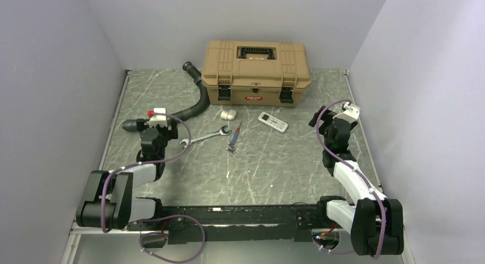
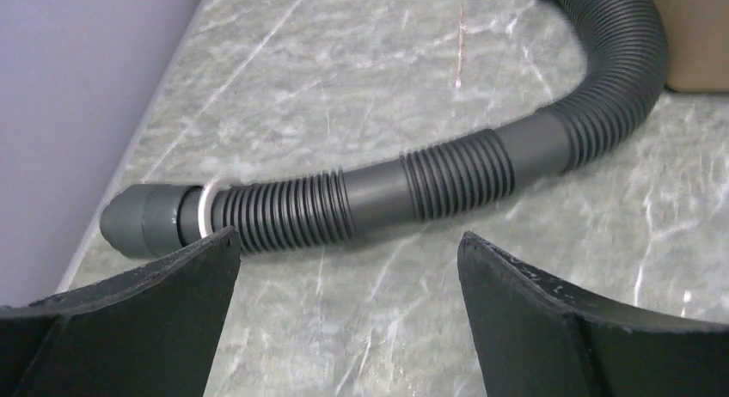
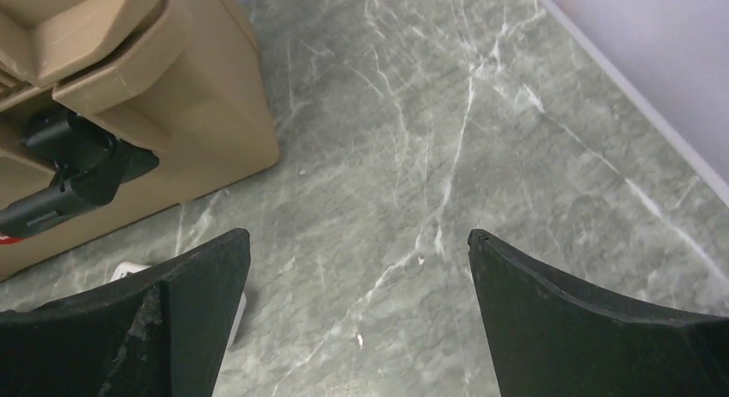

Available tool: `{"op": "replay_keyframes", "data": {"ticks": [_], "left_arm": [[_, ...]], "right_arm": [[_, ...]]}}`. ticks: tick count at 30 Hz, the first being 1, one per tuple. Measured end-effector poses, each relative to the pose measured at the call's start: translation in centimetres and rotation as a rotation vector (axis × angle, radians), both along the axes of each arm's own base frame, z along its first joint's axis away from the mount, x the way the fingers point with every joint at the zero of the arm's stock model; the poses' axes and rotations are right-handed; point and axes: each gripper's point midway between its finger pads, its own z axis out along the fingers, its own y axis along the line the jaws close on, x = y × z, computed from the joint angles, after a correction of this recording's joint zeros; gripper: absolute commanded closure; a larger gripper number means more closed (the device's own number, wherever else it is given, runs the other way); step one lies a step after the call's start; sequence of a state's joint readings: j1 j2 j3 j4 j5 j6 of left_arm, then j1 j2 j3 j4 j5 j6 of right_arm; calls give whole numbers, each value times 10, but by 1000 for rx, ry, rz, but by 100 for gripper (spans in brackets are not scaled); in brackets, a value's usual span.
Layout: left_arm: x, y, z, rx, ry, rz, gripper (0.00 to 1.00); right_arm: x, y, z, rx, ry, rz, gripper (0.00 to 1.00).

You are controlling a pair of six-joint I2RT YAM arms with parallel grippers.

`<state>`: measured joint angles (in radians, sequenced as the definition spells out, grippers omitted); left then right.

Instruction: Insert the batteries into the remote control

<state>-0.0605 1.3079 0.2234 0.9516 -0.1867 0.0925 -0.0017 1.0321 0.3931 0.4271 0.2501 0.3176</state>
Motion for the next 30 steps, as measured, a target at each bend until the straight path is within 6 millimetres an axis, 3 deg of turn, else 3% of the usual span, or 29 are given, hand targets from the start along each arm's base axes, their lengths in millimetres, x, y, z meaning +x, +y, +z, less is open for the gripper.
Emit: {"op": "replay_keyframes", "data": {"ticks": [2,6,9,16,19,22,24,27,30], "left_arm": [[5,-1,9,8,35,31,1],[34,-16,55,-14,51,26,1],[39,-25,80,-88,67,25,1],[5,-32,77,-210,182,27,1],[-5,-31,82,-261,184,34,1],[-11,-21,85,-317,182,65,1],[-13,-11,83,-356,208,109,9],[-15,9,82,-411,228,187,2],[-22,26,87,-466,197,242,1]], "right_arm": [[0,1,-3,26,34,-4,0],[0,14,-15,69,81,53,0],[1,31,-25,96,112,146,0],[3,76,-58,166,196,339,1],[6,90,-70,182,219,385,15],[9,101,-86,203,260,418,24],[16,109,-94,222,287,435,25],[29,115,-98,239,293,448,24],[44,119,-97,244,278,454,23]]}}
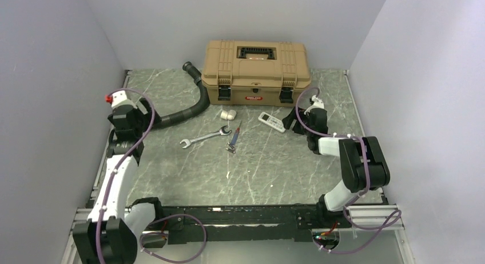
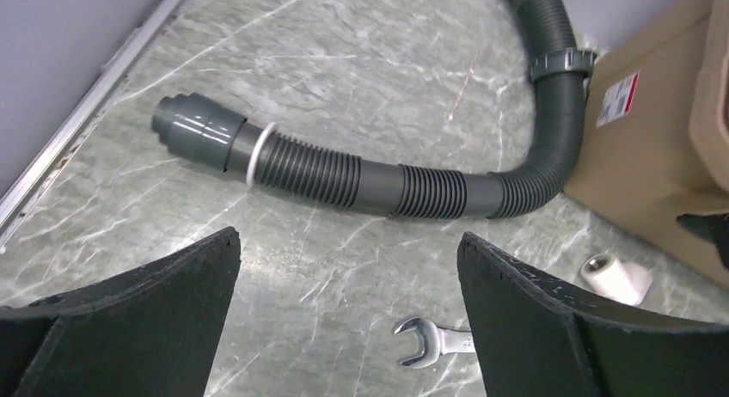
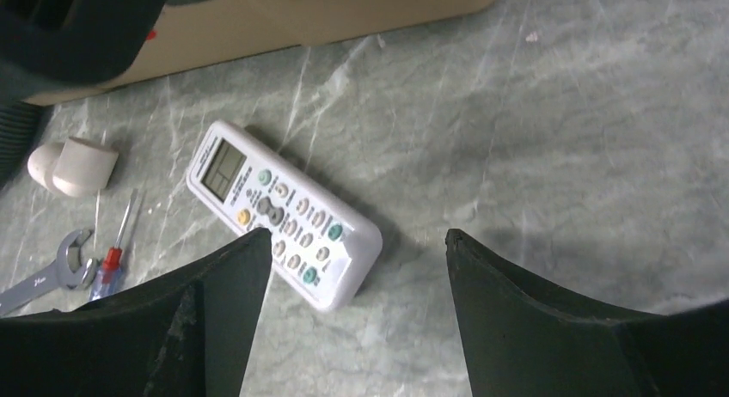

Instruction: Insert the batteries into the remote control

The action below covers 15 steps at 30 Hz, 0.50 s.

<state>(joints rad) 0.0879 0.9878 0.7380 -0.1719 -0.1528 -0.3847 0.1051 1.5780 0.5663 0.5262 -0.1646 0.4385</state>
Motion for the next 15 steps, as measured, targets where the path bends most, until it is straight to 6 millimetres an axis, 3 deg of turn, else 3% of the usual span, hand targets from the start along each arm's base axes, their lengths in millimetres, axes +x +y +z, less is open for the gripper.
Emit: {"op": "replay_keyframes", "data": {"ticks": [7,15], "left_arm": [[-23,21,20,-52,-94,116,1],[-25,24,2,-61,-16,136,1]], "right_arm": [[26,4,-8,14,6,-3,23],[35,17,-19,52,32,34,24]]}}
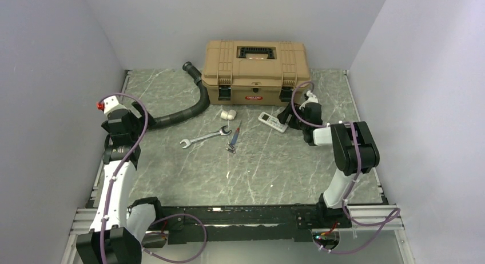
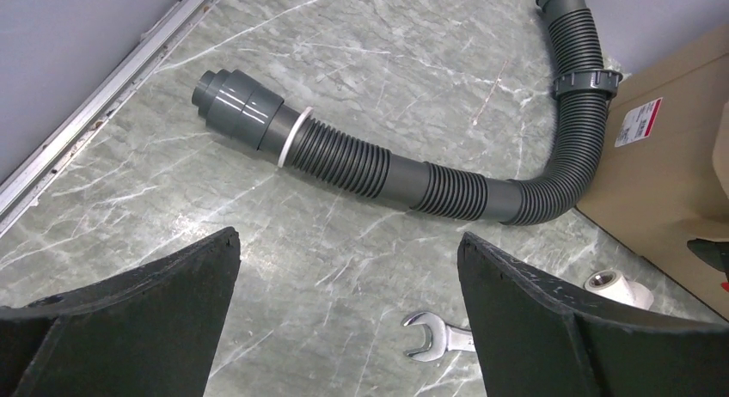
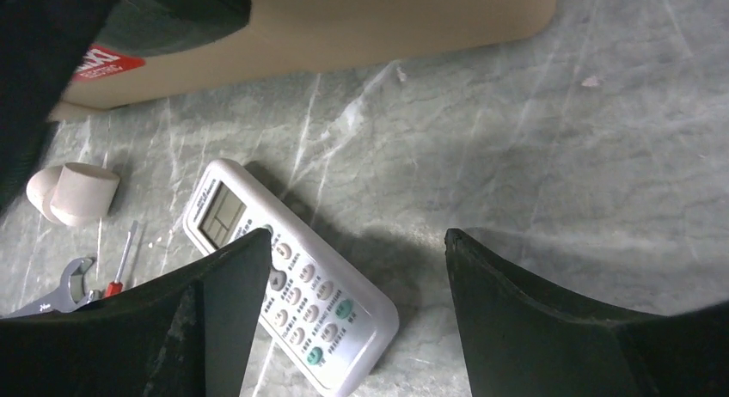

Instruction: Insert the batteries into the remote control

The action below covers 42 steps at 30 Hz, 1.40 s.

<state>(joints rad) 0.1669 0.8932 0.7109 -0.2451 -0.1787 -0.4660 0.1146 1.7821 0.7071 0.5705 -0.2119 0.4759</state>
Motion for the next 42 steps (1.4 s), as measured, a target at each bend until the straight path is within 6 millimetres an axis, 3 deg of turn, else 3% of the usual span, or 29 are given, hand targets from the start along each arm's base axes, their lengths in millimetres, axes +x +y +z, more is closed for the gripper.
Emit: {"op": "replay_keyframes", "data": {"ticks": [5,12,16,25,42], "left_arm": [[-1,-5,1,-12,-4,-27,1],[2,-19,-1,-48,13,-98,0],[2,-20,0,-49,10,-104,1],[1,-21,3,-44,3,-113,1],[1,-23,3,-47,2,-123,1]], "right_arm": [[10,15,1,6,-14,31,24],[0,52,-1,-14,-20,115,24],[-5,55,-1,-26,-17,88,24],[-28,60,-1,-58,-9,55,14],[-50,74,-5,-138,-10,46,11]]}}
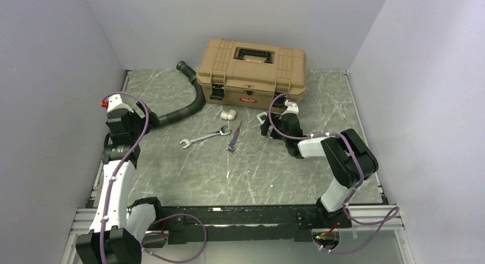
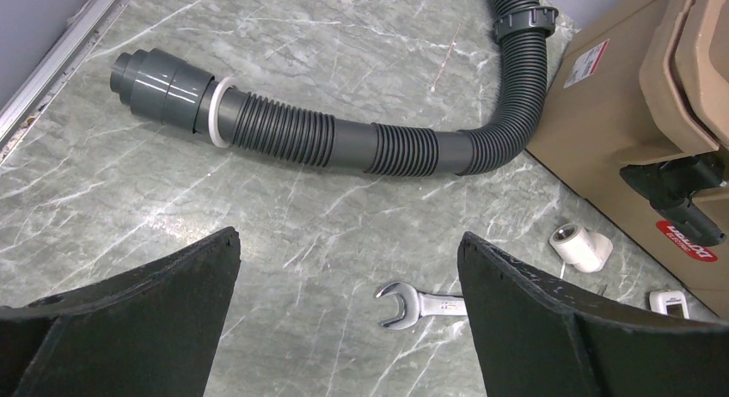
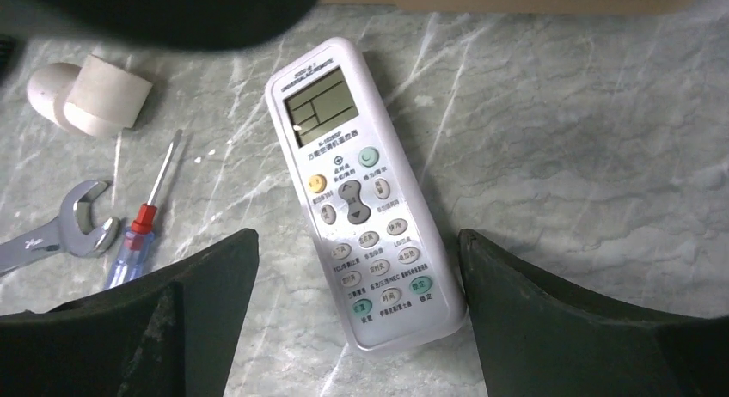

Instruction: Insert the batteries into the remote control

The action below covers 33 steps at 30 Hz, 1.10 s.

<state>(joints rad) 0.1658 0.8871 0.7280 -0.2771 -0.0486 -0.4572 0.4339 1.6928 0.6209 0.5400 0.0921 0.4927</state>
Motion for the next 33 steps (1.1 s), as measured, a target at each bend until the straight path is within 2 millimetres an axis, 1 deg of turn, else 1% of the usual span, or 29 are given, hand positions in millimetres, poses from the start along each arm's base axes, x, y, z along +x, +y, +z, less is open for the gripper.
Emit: {"op": "replay_keyframes", "data": {"ticks": [8,12,16,23,31,33], "left_arm": [[0,0,0,1,1,0,1],[0,0,-1,3,3,-1,0],[-1,0,-1,3,4,-1,1],[-2,0,-2,5,12,-3,1],[-3,0,-5,3,24,-3,1],[-3,0,-6,3,27,-3,1]], "right_arm": [[-12,18,5,141,-24,34,11],[-18,19,6,201,-37,29,11],[-21,19,7,223,-41,26,11],[-27,19,7,205,-19,30,11],[-32,28,2,56,9,19,12],[-31,27,1,27,13,6,12]]}}
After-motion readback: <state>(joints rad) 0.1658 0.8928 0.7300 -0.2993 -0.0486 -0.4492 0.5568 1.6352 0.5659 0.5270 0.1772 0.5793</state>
